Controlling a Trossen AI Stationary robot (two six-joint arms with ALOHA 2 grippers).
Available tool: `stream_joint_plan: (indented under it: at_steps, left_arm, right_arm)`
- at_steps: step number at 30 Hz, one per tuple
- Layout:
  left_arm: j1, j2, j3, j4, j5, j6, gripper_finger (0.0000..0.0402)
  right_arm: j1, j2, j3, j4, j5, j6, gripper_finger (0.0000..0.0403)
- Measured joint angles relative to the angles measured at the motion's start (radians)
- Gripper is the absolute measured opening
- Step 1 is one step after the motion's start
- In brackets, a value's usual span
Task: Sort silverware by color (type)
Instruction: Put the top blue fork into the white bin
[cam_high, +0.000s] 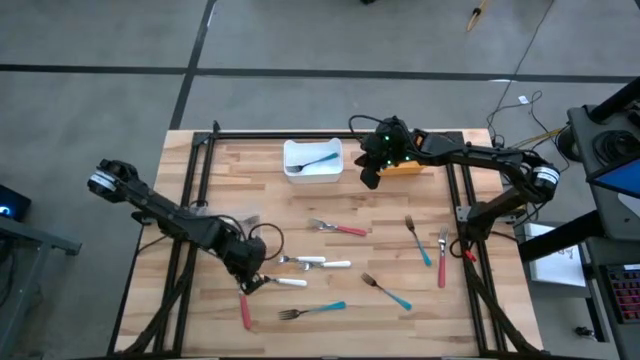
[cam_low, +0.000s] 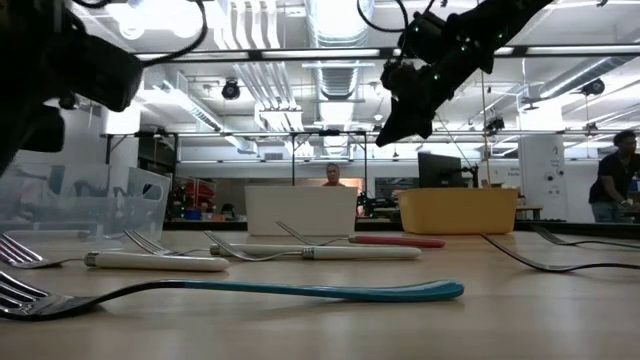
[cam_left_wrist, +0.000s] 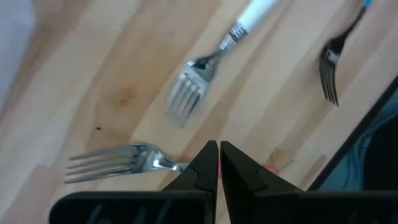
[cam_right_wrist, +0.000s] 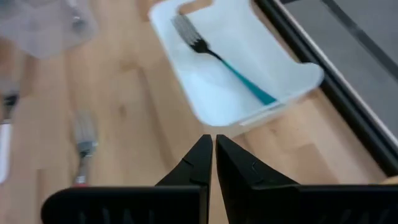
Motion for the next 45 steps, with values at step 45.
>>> stream_joint_plan:
  at_steps: [45]
  left_arm:
    - [-0.123,-0.055,0.0,0.226,-0.636,0.367,0.0]
  right_arm:
    - [0.649,-0.029,0.001,-0.092,0.133,0.456,0.0013]
